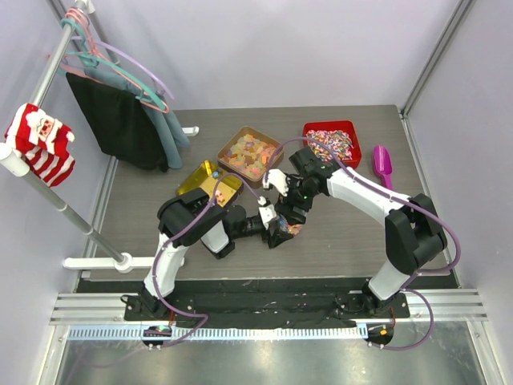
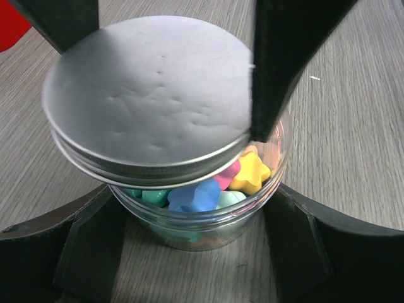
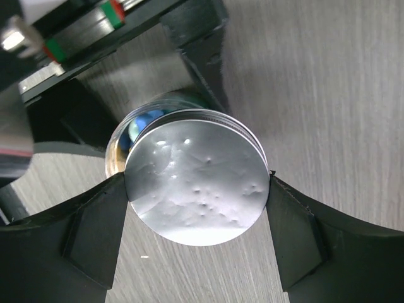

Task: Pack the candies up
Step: Close the bottle lid on the packing bottle, then screw the bottle lid onto the packing bottle.

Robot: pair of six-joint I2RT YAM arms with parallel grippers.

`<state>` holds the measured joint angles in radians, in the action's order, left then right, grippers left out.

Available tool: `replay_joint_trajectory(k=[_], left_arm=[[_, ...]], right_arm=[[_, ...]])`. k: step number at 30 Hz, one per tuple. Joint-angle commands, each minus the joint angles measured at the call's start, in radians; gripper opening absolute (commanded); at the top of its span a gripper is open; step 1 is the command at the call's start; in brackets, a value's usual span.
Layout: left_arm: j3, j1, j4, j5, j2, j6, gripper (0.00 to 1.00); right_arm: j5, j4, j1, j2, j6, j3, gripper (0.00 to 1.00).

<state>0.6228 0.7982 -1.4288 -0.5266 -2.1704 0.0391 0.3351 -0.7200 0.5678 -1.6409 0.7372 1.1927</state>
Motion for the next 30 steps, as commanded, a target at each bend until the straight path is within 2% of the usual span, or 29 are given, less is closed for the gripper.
replay_joint_trajectory(k=[1,12,18,30], left_arm=[[-0.008,0.013,-0.119,-0.029,-0.042,0.048,0.73],[-0.008,0.012,-0.119,-0.035,-0.040,0.039,0.72],[-0.006,0.013,-0.119,-0.029,-0.039,0.042,0.73],[-0.003,0.013,-0.119,-0.029,-0.037,0.044,0.75]], right_arm=[[0.018,-0.076,0.024,0.000,0.050,0.019,0.67],[0.156,-0.141,-0.016,0.058,0.111,0.005,0.68],[0.232,-0.142,-0.095,0.035,0.100,0.004,0.68],[0.248,-0.061,-0.085,0.023,0.054,-0.027,0.70]])
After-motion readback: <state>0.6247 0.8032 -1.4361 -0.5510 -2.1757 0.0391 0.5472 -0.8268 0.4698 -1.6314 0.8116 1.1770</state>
